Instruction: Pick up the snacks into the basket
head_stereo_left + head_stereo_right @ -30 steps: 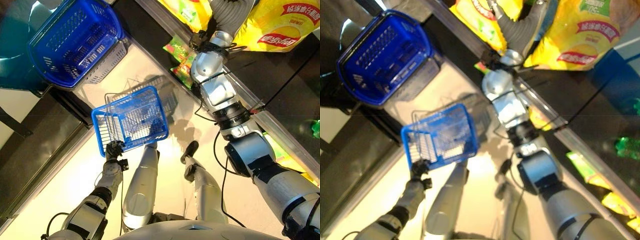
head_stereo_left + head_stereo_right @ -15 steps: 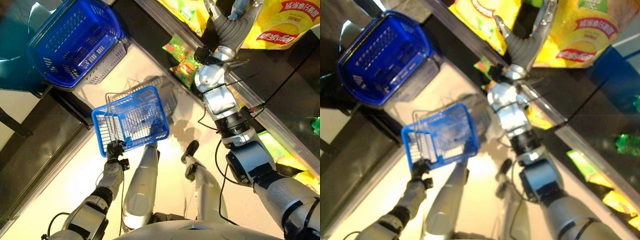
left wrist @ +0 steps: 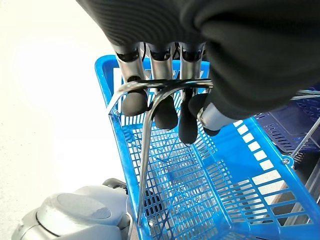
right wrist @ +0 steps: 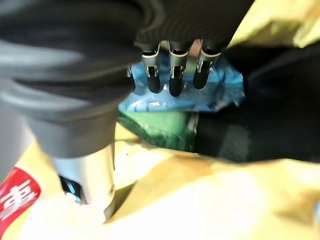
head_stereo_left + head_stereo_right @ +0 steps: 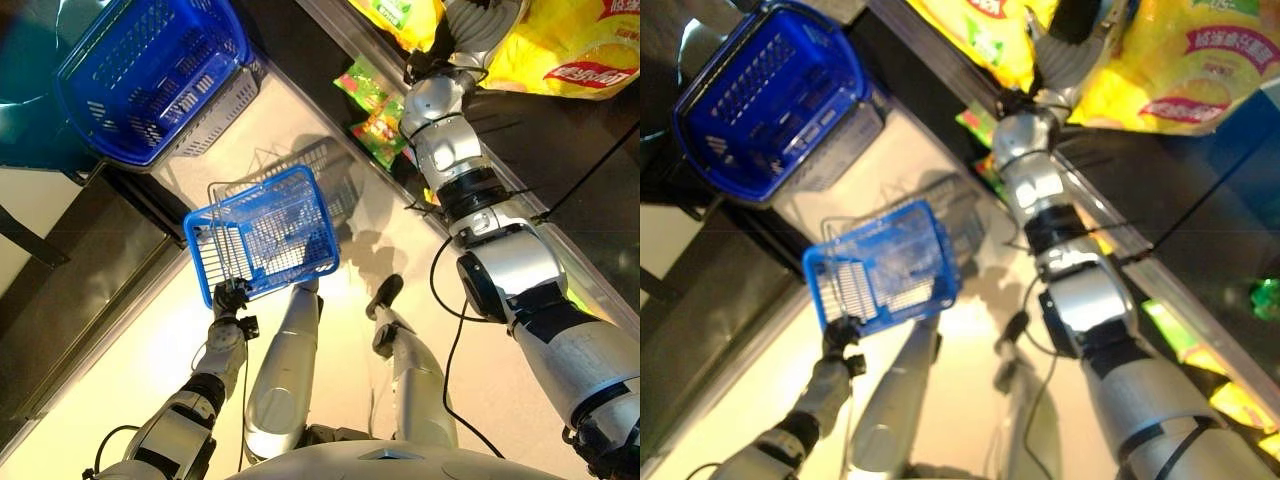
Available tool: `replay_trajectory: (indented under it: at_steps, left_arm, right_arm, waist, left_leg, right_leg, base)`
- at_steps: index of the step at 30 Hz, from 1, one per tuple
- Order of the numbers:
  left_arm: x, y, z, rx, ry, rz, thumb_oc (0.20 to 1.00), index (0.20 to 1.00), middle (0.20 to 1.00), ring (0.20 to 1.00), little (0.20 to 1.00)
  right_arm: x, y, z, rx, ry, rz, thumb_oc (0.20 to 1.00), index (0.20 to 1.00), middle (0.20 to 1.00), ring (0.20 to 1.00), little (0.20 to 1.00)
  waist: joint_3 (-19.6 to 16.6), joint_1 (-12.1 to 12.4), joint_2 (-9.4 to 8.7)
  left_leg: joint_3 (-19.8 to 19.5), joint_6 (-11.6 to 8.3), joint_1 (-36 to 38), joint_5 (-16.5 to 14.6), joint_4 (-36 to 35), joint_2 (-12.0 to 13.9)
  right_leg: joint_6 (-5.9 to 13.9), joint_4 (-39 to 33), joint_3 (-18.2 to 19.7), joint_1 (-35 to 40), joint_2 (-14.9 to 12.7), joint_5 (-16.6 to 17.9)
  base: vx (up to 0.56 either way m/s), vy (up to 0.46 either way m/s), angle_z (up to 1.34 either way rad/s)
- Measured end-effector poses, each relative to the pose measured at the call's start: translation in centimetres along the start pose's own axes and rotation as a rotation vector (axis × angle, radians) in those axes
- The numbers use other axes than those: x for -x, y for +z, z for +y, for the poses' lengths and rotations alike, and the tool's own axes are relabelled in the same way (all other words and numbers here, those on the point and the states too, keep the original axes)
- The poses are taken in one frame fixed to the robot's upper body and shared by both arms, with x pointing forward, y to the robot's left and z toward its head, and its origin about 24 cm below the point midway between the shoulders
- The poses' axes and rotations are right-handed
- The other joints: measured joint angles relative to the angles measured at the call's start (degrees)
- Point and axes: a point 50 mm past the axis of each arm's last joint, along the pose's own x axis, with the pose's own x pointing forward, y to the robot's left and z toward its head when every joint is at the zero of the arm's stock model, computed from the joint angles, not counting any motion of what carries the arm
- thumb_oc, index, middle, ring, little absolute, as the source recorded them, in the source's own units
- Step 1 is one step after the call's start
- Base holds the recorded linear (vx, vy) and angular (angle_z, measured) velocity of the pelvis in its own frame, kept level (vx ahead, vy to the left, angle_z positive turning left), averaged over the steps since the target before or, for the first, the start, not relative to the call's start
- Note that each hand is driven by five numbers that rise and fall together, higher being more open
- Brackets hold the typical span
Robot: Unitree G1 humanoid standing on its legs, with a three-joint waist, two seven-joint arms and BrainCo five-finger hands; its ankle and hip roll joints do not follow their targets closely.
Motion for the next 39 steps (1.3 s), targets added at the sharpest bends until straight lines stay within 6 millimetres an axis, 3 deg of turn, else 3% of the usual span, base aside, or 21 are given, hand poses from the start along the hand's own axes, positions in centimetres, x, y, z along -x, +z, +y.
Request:
replay_trajectory:
  at_steps: [3, 9, 12, 20, 31, 39]
  left_arm:
    - [0.0, -0.1, 0.0, 0.003, 0.0, 0.005, 0.2, 0.2, 0.2, 0.2, 0.2]
    - [0.0, -0.3, 0.2, 0.014, -0.001, 0.021, 0.2, 0.2, 0.2, 0.2, 0.2]
    - [-0.1, -0.3, 0.3, 0.018, 0.0, 0.031, 0.2, 0.2, 0.2, 0.2, 0.2]
    - [-0.1, -0.7, 0.5, 0.067, 0.013, 0.057, 0.2, 0.2, 0.2, 0.2, 0.2]
    - [-0.1, -0.8, 0.6, 0.065, 0.01, 0.063, 0.2, 0.2, 0.2, 0.2, 0.2]
    - [-0.1, -0.8, 0.5, 0.066, 0.006, 0.061, 0.2, 0.2, 0.2, 0.2, 0.2]
  right_arm:
    - [0.3, 0.3, 0.5, -0.086, 0.037, 0.028, 1.0, 1.0, 1.0, 1.0, 1.0]
    - [1.5, 3.2, 2.0, -0.372, 0.188, 0.017, 1.0, 1.0, 1.0, 1.0, 1.0]
    - [2.1, 3.5, 2.4, -0.407, 0.23, 0.005, 0.2, 0.2, 0.2, 0.2, 0.2]
    - [1.6, 3.3, 2.0, -0.393, 0.217, 0.0, 0.2, 0.2, 0.2, 0.2, 0.2]
    - [0.9, 0.8, 1.4, -0.251, 0.186, 0.068, 0.2, 0.2, 0.2, 0.2, 0.2]
    - [0.2, 0.8, 0.8, -0.216, 0.178, 0.05, 0.2, 0.2, 0.2, 0.2, 0.2]
  waist:
    - [0.0, -0.06, 0.0]
    - [0.0, -0.04, -0.01]
    - [-0.02, -0.09, -0.03]
    - [-0.04, -0.08, -0.07]
    - [-0.05, -0.08, -0.09]
    - [-0.05, -0.11, -0.09]
  left_leg:
    - [0.02, -0.02, -0.13, -0.02, -0.06, 0.03]
    - [0.02, -0.06, -0.26, -0.05, -0.02, 0.03]
    - [0.05, -0.34, -0.23, -0.31, 0.24, 0.1]
    - [0.01, -0.22, -0.04, -0.2, 0.5, 0.38]
    - [-0.05, -0.11, 0.04, -0.08, 1.1, 0.54]
    - [-0.04, -0.03, 0.04, -0.02, 1.14, 0.55]
  right_leg:
    - [0.0, -0.28, 0.0, -0.03, 0.09, 0.07]
    - [0.01, -0.34, -0.01, -0.06, 0.1, 0.07]
    - [0.03, -0.25, 0.01, 0.11, 0.16, 0.09]
    - [-0.1, -0.22, 0.11, 0.62, 0.54, 0.12]
    - [-0.19, -0.13, 0.02, 1.0, 0.73, 0.47]
    - [-0.2, -0.18, 0.02, 1.05, 0.85, 0.49]
  base:
    - [0.01, 0.005, -0.01]
    - [0.0, 0.0, 0.0]
    - [0.06, -0.022, 0.0]
    - [-0.01, 0.004, 0.0]
    - [-0.01, 0.003, 0.0]
    - [0.0, 0.0, 0.0]
